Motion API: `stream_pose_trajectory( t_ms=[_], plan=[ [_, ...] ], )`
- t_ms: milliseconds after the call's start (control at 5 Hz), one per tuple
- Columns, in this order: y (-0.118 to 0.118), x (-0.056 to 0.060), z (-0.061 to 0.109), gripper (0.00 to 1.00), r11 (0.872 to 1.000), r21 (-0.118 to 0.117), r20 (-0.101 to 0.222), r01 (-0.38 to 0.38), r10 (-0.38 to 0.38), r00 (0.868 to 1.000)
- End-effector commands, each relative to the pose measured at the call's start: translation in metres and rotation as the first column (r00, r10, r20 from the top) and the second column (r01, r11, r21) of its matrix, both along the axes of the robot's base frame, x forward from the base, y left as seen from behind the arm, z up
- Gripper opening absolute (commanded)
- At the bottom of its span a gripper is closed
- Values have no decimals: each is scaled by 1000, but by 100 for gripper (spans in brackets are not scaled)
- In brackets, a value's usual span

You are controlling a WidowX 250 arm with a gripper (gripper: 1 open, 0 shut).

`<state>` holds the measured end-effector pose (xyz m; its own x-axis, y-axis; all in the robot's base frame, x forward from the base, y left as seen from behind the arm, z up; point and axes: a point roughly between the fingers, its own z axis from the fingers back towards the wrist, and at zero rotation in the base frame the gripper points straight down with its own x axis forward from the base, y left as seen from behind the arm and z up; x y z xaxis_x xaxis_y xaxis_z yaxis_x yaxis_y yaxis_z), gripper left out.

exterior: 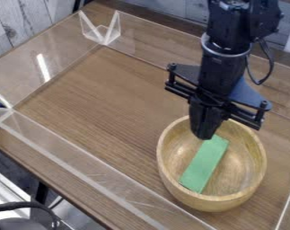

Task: Remove the green block from inside the brown bowl and put it on the table

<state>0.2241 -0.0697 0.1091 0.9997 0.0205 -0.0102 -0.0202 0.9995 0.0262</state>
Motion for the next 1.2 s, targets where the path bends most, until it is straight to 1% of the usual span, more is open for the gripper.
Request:
stream_pose_trajectory(
  t_ms=[0, 400, 1000],
  plan=[
    [-1, 8, 13, 0, 1000, -18, 55, -5, 6, 998],
    [-2, 9, 13, 0, 1000, -19, 54, -6, 7, 998],
    [-2, 9, 17, 0, 1000, -24, 58, -4, 6, 998]
  ],
)
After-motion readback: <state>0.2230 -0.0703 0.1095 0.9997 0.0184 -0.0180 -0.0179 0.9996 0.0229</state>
